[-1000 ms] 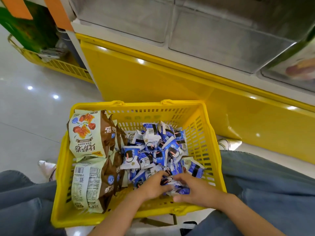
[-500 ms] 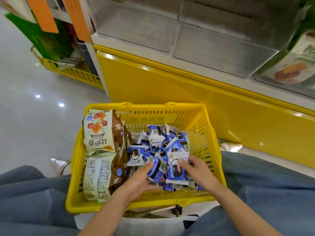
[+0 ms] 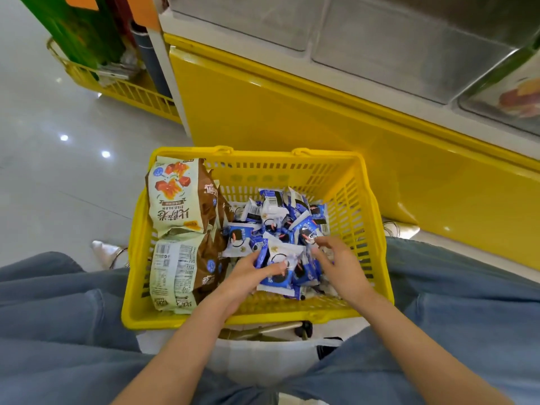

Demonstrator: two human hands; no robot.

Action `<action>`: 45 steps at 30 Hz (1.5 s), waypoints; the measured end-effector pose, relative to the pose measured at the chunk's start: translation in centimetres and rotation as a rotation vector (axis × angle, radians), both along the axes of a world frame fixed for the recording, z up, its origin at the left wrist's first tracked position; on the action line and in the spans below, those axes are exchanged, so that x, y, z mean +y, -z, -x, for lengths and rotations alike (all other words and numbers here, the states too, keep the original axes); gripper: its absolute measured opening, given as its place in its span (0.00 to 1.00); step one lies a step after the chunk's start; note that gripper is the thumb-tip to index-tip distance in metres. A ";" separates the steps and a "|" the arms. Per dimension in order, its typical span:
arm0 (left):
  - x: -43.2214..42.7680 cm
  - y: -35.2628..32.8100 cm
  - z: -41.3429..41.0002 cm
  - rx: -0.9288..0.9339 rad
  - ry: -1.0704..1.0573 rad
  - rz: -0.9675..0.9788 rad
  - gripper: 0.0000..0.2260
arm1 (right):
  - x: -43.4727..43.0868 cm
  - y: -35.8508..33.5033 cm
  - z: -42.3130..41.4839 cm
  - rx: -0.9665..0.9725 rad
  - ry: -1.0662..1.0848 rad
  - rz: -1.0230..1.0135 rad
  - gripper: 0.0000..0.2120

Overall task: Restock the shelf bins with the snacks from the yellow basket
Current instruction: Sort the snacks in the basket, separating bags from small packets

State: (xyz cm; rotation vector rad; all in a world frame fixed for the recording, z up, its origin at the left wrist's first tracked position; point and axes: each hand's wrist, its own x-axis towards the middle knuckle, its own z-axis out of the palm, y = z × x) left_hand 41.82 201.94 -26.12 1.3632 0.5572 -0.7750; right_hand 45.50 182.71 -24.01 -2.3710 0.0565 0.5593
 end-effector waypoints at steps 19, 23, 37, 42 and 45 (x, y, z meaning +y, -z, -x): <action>-0.5 -0.1 -6.7 -0.219 -0.187 -0.202 0.18 | -0.2 -0.2 -6.9 -0.071 -0.070 0.201 0.12; 0.0 -0.3 -9.9 -0.361 -0.125 -0.459 0.28 | 1.7 0.2 -9.6 -0.094 0.041 0.058 0.12; -4.8 5.2 -1.8 -0.204 0.886 -0.292 0.21 | -4.7 3.0 0.0 0.366 -0.362 0.280 0.25; -5.7 5.1 -1.9 -0.265 0.918 -0.394 0.20 | -3.8 2.4 -0.6 0.288 -0.409 0.375 0.10; -6.0 5.0 -2.0 -0.307 0.944 -0.457 0.16 | -3.4 1.8 -1.1 0.195 -0.401 0.425 0.10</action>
